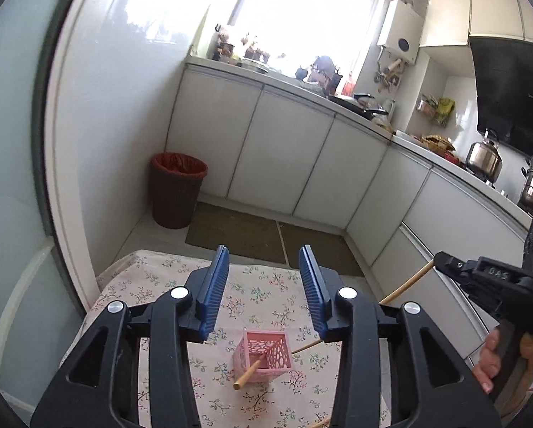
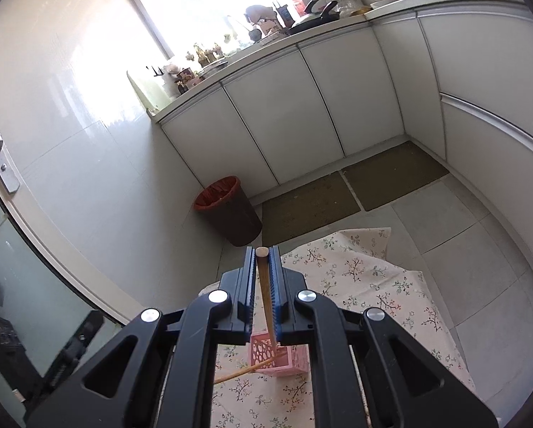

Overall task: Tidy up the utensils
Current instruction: 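Lower both chopsticks into the pink holder and open both grippers, then move both grippers back over the chopstick pile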

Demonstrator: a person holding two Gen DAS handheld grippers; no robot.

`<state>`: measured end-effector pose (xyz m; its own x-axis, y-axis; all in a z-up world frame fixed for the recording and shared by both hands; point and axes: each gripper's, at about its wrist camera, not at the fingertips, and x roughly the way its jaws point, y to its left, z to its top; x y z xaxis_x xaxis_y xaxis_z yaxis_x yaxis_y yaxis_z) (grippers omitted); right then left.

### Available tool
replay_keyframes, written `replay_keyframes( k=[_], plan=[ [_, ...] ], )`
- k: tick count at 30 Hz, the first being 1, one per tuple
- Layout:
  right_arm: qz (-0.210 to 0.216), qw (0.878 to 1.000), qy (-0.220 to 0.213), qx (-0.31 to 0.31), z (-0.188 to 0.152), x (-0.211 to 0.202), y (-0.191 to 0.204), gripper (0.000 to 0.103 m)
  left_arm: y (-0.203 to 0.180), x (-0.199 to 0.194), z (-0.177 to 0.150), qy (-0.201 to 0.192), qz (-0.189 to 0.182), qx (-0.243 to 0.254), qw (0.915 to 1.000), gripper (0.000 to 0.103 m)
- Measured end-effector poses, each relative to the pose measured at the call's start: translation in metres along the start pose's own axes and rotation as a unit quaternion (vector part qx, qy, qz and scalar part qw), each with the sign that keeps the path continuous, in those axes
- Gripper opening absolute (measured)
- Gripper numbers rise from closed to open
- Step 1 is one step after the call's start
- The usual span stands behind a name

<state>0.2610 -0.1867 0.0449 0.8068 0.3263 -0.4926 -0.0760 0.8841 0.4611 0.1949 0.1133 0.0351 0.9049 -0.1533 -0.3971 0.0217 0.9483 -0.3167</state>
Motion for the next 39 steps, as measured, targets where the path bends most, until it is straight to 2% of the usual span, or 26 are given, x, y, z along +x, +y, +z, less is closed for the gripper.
replay_keyframes(
  k=[7,11,12,13,15,17,21,24,30,35,39],
  plan=[
    [0.002,0.999,0.018,-0.039,-0.023,0.046,0.022,0.008,0.017,-0.003,-0.004,0.005,0.01,-0.015,0.9998,0.039],
    [0.006,0.997,0.053,-0.056,-0.045,0.073,0.03,0.012,0.022,0.003,-0.009,0.023,0.015,-0.015,0.9995,0.041],
    [0.007,0.997,0.061,-0.057,-0.049,0.076,0.032,0.018,0.022,0.003,-0.009,0.025,0.017,-0.013,0.9995,0.044],
    [0.008,0.996,0.066,-0.056,-0.053,0.076,0.034,0.032,0.022,0.002,-0.009,0.025,0.018,-0.011,0.9995,0.048],
    [0.012,0.997,0.061,-0.054,-0.058,0.069,0.037,0.05,0.019,0.0,-0.009,0.025,0.021,-0.01,0.9994,0.054],
    [0.006,0.997,0.049,-0.061,-0.06,0.056,0.041,0.056,0.015,-0.003,-0.01,0.027,0.022,-0.007,0.9994,0.06],
    [-0.004,0.998,0.032,-0.061,-0.061,0.028,0.04,0.08,0.005,-0.003,-0.016,0.037,0.024,0.002,0.999,0.068],
    [-0.016,0.998,0.031,-0.051,-0.062,0.01,0.034,0.087,-0.003,-0.006,-0.023,0.04,0.028,0.006,0.9988,0.078],
    [-0.049,0.997,0.024,-0.058,-0.071,-0.018,0.023,0.092,-0.02,-0.021,-0.034,0.04,0.026,0.014,0.9988,0.092],
    [-0.066,0.996,0.012,-0.059,-0.08,-0.041,0.017,0.095,-0.03,-0.031,-0.044,0.042,0.03,0.026,0.9983,0.094],
    [-0.117,0.99,-0.019,-0.078,-0.088,-0.061,0.011,0.096,-0.032,-0.037,-0.057,0.048,0.039,0.031,0.9976,0.095]
  ],
)
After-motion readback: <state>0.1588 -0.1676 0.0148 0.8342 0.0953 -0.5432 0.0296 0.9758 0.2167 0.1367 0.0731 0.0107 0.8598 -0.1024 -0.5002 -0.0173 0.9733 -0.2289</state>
